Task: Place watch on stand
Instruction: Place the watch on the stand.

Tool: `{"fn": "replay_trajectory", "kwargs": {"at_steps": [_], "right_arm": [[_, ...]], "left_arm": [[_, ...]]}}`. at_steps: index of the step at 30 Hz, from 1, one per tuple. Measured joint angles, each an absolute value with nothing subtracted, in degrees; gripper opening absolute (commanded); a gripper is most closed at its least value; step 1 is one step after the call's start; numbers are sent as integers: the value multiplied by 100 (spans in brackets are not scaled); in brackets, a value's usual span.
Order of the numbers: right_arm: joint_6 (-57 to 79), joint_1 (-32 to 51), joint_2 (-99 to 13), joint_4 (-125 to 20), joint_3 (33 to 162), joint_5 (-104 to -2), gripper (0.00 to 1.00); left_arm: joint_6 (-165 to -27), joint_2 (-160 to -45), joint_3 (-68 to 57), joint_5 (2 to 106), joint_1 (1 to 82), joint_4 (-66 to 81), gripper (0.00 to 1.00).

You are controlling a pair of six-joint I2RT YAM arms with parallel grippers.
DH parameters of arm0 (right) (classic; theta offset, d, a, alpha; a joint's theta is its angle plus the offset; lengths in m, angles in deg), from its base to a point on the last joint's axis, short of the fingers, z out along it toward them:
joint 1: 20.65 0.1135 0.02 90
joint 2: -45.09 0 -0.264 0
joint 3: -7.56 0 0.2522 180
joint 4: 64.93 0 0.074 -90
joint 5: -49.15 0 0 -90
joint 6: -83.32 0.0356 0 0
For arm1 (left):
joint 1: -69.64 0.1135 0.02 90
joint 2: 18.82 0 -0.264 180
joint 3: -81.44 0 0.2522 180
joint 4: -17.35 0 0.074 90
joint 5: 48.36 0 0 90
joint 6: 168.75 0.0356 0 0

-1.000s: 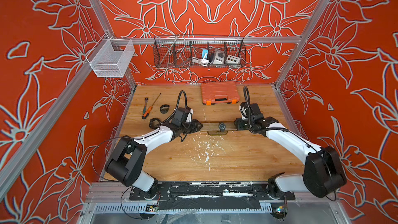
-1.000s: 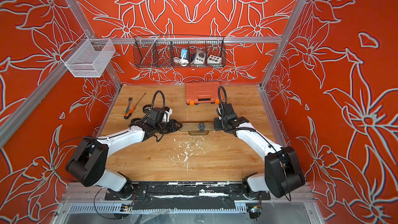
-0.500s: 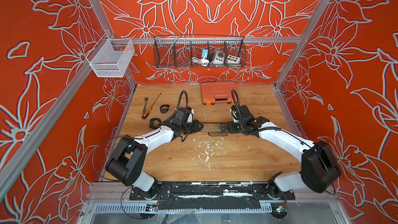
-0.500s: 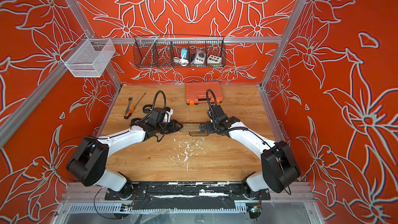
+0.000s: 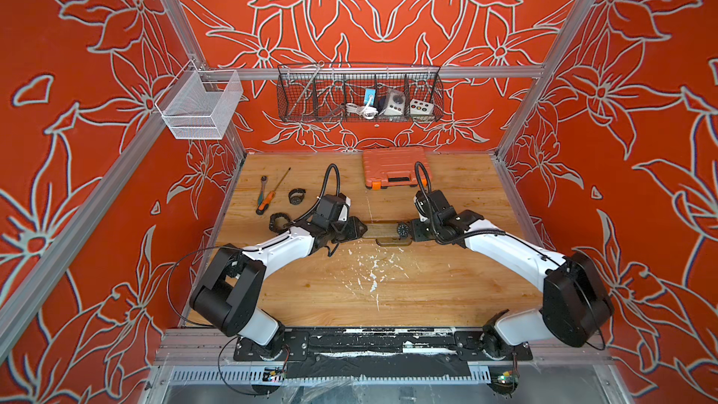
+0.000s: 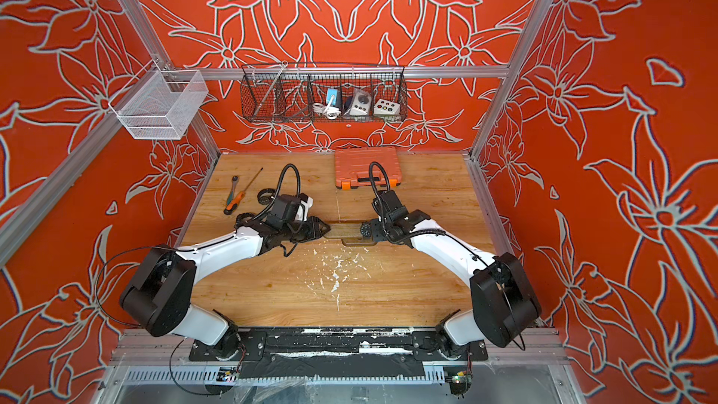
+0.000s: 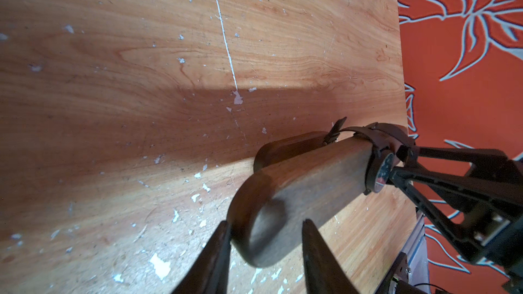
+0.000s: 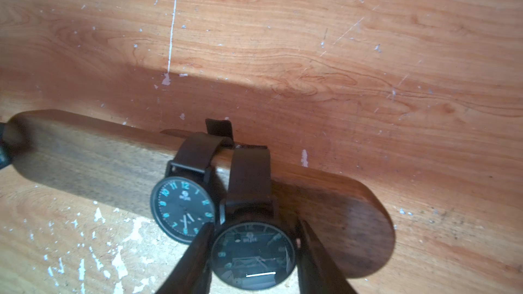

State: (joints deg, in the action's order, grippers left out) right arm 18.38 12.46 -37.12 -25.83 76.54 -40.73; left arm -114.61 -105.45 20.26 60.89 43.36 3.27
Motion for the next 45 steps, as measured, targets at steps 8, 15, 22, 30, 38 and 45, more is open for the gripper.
{"fn": "replay_trajectory", "kwargs": {"at_steps": [8,15,22,30,38,45], "right_arm": [[1862,1246,-3688,-2578,7654,-4027,64],[1908,1243,-3472,-2598,7615,-3990,54],[1915,1213,-3417,-2637,7606,-3985,48],[1897,1213,-3537,-2679,7558,-4034,41],[1882,1213,-3531,-2679,7551,-4040,42],[1790,1215,-2916,-2524,7547,-4001,52]], "left_arm": [[-11458,-10545,2026,6075,4336,301,41],[-11437,-10488,2026,6023,4331,255,41],[-11430,-10435,2026,5982,4331,246,41],[-11415,-10429,2026,5968,4331,226,41],[-11310,-10274,1991,5756,4331,-69,48],[-11198,-9841,1623,5031,4445,-720,58]]}}
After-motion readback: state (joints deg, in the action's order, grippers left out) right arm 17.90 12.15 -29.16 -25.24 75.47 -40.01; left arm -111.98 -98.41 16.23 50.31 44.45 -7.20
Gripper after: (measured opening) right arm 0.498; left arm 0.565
